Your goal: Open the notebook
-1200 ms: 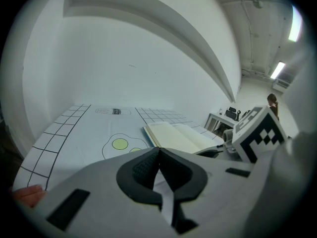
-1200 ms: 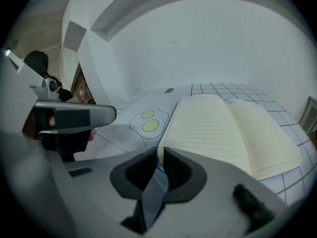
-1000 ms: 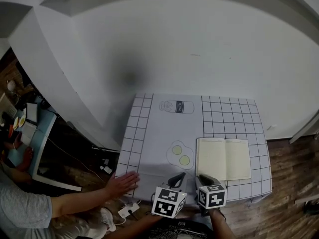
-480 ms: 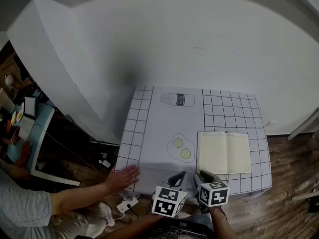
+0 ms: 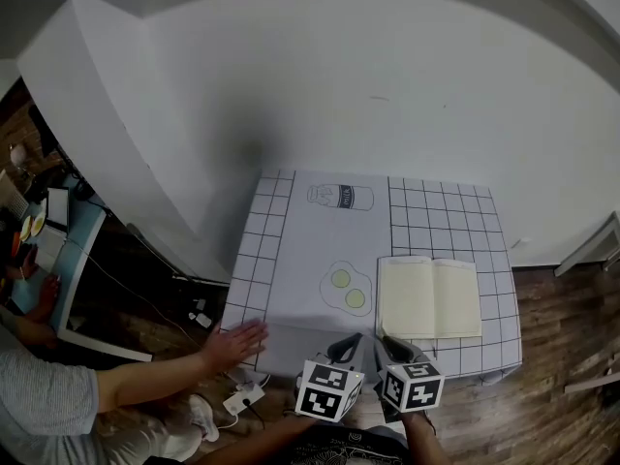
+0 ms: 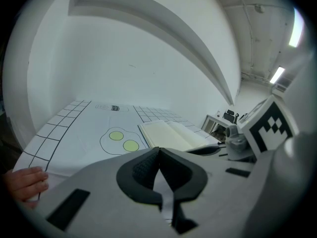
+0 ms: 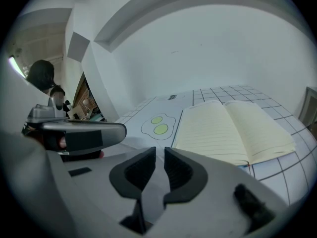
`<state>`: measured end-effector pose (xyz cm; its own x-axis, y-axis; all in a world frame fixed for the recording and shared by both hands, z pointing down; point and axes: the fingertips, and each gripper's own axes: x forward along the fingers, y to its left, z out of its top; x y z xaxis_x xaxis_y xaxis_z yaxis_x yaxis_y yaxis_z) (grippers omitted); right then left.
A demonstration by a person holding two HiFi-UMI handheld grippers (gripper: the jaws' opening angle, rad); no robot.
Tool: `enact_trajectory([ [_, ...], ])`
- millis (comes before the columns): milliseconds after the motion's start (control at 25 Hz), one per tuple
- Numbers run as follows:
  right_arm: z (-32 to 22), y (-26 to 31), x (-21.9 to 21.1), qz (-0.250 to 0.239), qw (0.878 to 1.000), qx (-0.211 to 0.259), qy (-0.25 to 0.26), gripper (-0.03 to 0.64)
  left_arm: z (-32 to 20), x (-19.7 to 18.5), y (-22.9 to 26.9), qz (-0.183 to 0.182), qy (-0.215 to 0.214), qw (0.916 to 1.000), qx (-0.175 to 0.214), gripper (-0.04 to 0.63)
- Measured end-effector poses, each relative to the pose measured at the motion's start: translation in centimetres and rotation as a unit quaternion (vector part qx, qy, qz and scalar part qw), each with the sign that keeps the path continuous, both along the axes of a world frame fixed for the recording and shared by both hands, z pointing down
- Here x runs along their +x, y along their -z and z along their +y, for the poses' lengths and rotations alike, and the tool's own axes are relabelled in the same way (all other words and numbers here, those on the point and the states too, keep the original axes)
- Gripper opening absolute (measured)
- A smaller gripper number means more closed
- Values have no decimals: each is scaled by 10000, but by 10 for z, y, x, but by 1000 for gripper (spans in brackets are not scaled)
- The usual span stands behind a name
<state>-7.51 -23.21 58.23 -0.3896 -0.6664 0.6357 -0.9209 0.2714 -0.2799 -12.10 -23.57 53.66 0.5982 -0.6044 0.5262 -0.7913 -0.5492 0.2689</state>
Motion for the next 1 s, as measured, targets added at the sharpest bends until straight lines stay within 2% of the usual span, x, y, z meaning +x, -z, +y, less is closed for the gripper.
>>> enact_trajectory([
  [520,28,34,26,-131,9991,395,53,32,31,33,12,-81,112,9999,64,10],
  [1000,64,69,58,-186,9967,795,21,17,68,68,24,0,229,9996,141,10],
])
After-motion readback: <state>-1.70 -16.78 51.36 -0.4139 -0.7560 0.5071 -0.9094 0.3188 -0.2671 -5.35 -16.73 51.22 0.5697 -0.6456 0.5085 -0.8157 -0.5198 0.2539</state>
